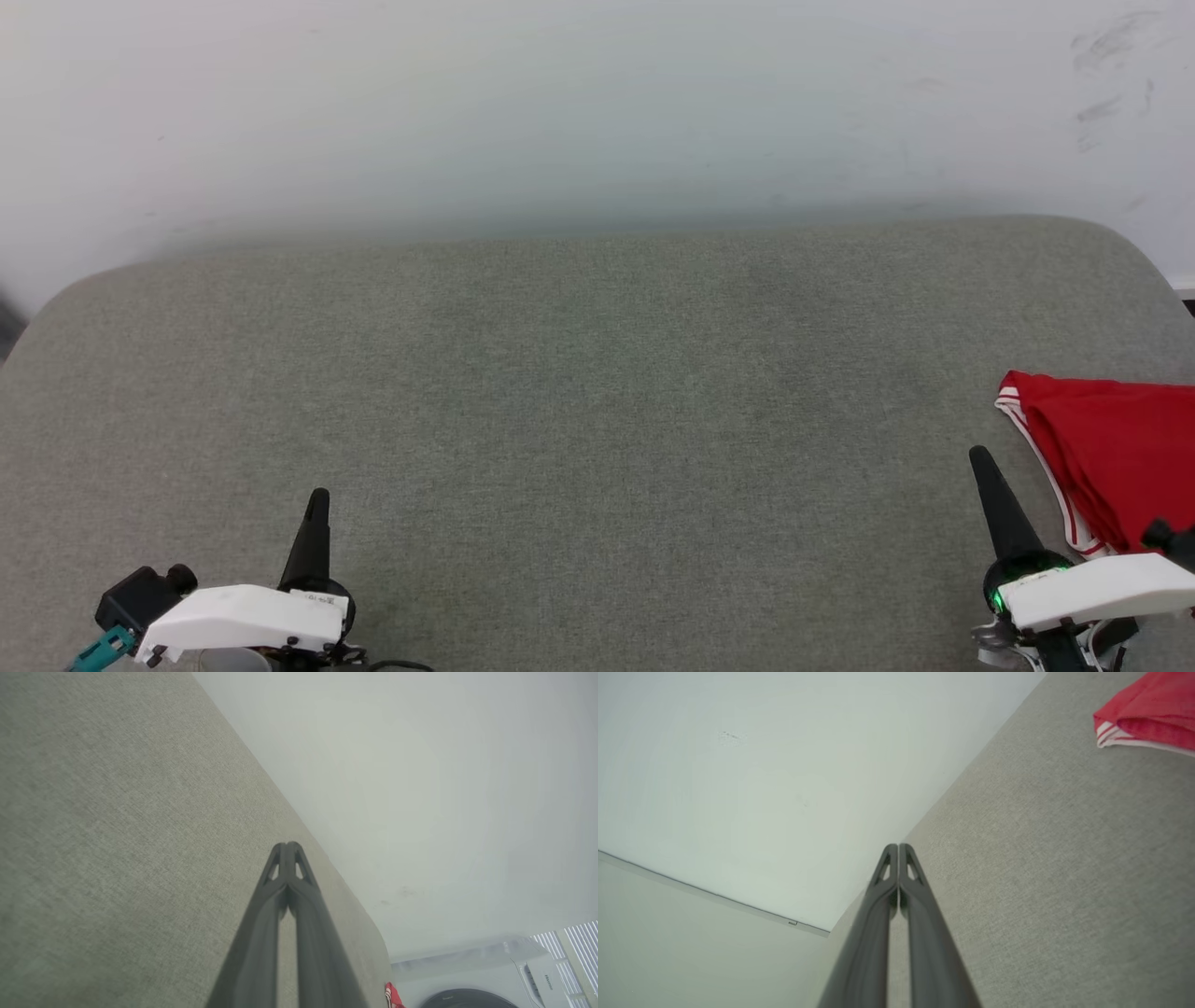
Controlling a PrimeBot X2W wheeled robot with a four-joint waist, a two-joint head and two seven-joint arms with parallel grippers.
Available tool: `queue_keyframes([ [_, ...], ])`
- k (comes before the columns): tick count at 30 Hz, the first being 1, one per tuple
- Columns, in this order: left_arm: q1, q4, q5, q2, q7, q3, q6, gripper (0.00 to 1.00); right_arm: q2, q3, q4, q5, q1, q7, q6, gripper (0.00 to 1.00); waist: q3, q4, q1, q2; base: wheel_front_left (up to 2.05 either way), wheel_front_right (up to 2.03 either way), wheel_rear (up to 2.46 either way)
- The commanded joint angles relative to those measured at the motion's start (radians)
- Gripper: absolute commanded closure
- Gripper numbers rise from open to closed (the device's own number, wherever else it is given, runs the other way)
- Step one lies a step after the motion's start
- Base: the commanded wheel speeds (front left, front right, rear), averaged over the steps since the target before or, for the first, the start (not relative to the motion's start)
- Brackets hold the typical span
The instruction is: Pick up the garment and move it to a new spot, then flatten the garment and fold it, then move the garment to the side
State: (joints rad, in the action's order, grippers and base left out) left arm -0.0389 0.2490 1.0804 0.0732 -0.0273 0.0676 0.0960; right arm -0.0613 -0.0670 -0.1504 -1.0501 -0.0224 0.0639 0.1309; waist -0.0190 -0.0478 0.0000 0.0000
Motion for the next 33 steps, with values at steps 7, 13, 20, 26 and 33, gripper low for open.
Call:
queue_keyframes([
  [7, -0.031, -0.01, 0.087, -0.003, 0.024, 0.01, 0.01, 1.0, 0.003, -0.008, -0.009, -0.094, -0.034, 0.009, 0.0, 1.0, 0.003, 0.005, 0.0, 0.0, 0.0, 0.0, 0.0],
  [13, -0.038, -0.01, 0.144, -0.005, 0.041, 0.016, 0.012, 1.0, 0.003, -0.013, -0.02, -0.155, -0.043, 0.014, 0.0, 1.0, 0.005, 0.01, 0.0, 0.0, 0.0, 0.0, 0.0],
  [20, -0.043, -0.009, 0.208, -0.008, 0.058, 0.021, 0.017, 1.0, 0.004, -0.018, -0.032, -0.223, -0.05, 0.02, 0.0, 1.0, 0.007, 0.015, 0.0, 0.0, 0.0, 0.0, 0.0],
  [26, -0.05, -0.008, 0.268, -0.011, 0.074, 0.026, 0.02, 1.0, 0.005, -0.023, -0.044, -0.286, -0.059, 0.024, 0.0, 1.0, 0.009, 0.02, 0.0, 0.0, 0.0, 0.0, 0.0],
  [33, -0.056, -0.008, 0.325, -0.014, 0.088, 0.03, 0.024, 1.0, 0.006, -0.028, -0.055, -0.346, -0.068, 0.03, 0.0, 1.0, 0.012, 0.025, 0.0, 0.0, 0.0, 0.0, 0.0],
])
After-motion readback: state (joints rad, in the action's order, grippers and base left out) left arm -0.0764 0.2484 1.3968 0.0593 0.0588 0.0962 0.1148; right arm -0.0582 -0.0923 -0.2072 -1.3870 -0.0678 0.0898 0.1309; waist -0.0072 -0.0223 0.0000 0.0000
